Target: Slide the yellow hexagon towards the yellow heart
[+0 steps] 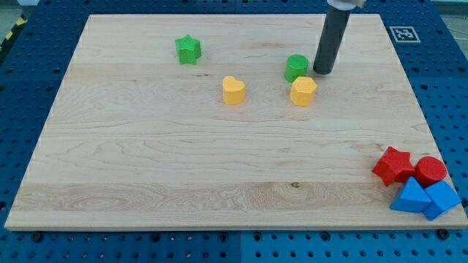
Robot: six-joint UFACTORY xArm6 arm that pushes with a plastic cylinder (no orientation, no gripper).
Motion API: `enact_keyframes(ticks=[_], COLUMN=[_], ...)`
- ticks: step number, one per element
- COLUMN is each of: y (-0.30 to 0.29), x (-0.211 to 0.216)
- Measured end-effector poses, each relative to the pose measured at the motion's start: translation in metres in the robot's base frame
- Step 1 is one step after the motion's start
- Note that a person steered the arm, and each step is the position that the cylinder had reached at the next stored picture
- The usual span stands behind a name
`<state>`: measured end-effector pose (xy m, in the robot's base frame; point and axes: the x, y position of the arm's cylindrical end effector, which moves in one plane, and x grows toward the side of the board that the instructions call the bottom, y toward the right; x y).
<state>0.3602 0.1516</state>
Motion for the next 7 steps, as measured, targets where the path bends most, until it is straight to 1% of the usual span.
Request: enact_keyframes(ticks=[1, 4, 6, 7], y=[0.0, -0.019, -0.014, -0.022], x=[0.025, 0.036, 0.05, 0.052])
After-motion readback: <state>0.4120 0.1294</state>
